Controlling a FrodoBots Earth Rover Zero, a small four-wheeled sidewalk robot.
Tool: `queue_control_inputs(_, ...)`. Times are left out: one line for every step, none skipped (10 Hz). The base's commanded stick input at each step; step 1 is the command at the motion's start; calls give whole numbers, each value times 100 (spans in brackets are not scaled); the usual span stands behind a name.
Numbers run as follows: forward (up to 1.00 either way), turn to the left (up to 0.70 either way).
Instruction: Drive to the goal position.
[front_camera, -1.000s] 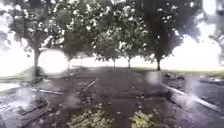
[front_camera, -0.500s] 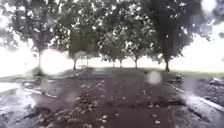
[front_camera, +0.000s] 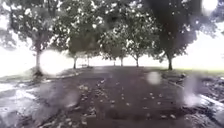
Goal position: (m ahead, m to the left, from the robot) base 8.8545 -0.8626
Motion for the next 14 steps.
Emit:
queue_control_inputs(70,0)
queue_control_inputs(70,0)
queue_control_inputs(70,0)
queue_control_inputs(70,0)
queue_control_inputs(70,0)
queue_control_inputs(70,0)
queue_control_inputs(70,0)
queue_control_inputs(70,0)
queue_control_inputs(70,0)
queue_control_inputs(70,0)
queue_control_inputs(70,0)
queue_control_inputs(70,0)
queue_control_inputs(70,0)
queue_control_inputs(70,0)
